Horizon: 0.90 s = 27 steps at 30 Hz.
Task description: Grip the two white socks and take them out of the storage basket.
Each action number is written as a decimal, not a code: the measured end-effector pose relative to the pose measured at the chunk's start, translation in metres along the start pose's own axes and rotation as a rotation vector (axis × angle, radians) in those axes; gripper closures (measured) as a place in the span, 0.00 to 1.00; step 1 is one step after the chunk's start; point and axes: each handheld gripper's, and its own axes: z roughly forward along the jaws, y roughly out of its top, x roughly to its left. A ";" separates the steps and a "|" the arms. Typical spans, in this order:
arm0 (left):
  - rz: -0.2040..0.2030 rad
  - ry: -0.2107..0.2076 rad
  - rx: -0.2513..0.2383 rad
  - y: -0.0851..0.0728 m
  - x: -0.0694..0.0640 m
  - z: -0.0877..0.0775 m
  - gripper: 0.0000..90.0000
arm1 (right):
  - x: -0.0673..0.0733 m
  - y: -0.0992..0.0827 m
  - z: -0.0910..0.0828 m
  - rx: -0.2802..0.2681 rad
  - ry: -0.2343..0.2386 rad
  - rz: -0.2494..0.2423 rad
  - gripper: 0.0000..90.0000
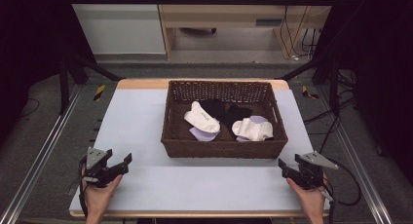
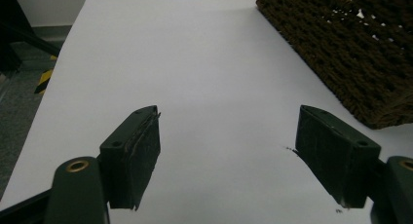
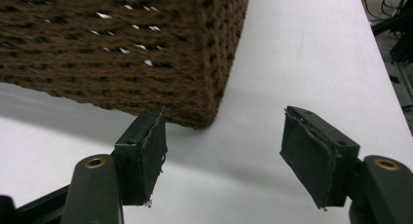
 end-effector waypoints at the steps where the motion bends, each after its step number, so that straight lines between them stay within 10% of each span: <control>1: 0.003 -0.001 -0.006 0.000 -0.001 0.000 0.26 | 0.001 0.001 -0.001 -0.007 0.000 -0.009 0.38; 27: 0.011 0.023 0.033 -0.002 0.002 0.001 0.40 | 0.030 0.053 -0.053 -0.164 0.108 -0.044 0.31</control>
